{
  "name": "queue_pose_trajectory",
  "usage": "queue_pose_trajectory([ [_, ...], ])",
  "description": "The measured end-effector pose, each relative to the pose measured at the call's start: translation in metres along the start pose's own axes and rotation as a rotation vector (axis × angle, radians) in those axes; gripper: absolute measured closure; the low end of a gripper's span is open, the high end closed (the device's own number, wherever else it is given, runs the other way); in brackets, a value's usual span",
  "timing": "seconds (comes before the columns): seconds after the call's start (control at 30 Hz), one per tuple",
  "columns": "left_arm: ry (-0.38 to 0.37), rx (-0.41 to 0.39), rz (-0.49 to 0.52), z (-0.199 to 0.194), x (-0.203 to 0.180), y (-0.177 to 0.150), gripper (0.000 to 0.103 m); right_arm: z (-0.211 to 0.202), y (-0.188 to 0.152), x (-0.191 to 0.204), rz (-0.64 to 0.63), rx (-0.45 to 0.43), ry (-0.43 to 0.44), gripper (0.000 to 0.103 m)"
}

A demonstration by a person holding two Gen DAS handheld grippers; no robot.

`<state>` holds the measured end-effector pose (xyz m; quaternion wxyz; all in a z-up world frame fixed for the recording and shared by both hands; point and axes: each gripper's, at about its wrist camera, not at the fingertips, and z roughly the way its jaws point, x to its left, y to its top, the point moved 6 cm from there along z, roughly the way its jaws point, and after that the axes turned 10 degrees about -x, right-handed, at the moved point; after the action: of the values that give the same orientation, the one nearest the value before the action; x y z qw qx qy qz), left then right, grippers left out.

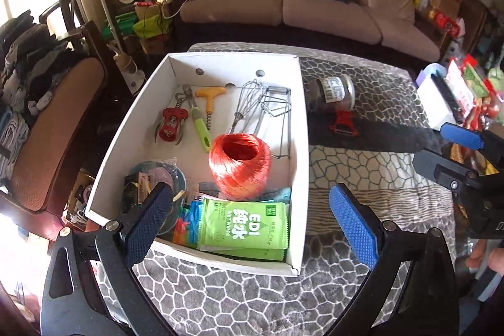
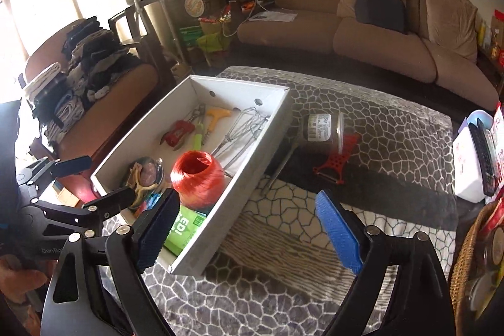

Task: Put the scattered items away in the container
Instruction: 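Withdraw the right tool from the box toward the glass jar, then grasp the glass jar with the right gripper and lift it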

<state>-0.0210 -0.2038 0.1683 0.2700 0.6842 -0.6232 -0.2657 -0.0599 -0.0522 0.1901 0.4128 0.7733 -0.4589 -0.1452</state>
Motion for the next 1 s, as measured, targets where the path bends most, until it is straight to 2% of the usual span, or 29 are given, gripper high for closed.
queue_pose_trajectory([
  [0.03, -0.021, 0.003, 0.006, 0.002, -0.008, -0.003, 0.0, -0.001, -0.006, -0.01, 0.002, 0.009, -0.007, 0.0],
  [0.13, -0.062, 0.028, 0.035, 0.014, -0.032, -0.013, 0.0, -0.003, -0.03, -0.042, 0.028, 0.043, -0.027, 0.0],
  [0.27, -0.107, 0.034, 0.054, 0.028, -0.06, -0.026, 0.0, -0.009, -0.061, -0.089, 0.137, 0.042, -0.054, 0.0],
  [0.37, -0.178, 0.014, 0.038, 0.035, -0.077, -0.033, 0.0, -0.011, -0.077, -0.115, 0.2, 0.025, -0.042, 0.0],
  [0.53, -0.239, -0.042, 0.012, 0.042, -0.088, -0.038, 0.0, -0.002, -0.091, -0.137, 0.185, 0.001, -0.059, 0.0],
  [0.6, -0.288, -0.072, -0.005, 0.041, -0.086, -0.042, 0.0, 0.007, -0.096, -0.141, 0.181, -0.004, -0.06, 0.0],
  [0.73, -0.32, -0.141, -0.017, 0.032, -0.073, -0.053, 0.0, 0.035, -0.096, -0.142, 0.147, -0.011, -0.084, 0.0],
  [0.87, -0.349, -0.134, -0.04, 0.032, -0.056, -0.059, 0.0, 0.077, -0.075, -0.134, 0.079, -0.024, -0.112, 0.0],
  [1.0, -0.351, -0.112, -0.092, 0.038, -0.037, -0.051, 0.0, 0.128, -0.042, -0.121, 0.048, -0.029, -0.108, 0.0],
])
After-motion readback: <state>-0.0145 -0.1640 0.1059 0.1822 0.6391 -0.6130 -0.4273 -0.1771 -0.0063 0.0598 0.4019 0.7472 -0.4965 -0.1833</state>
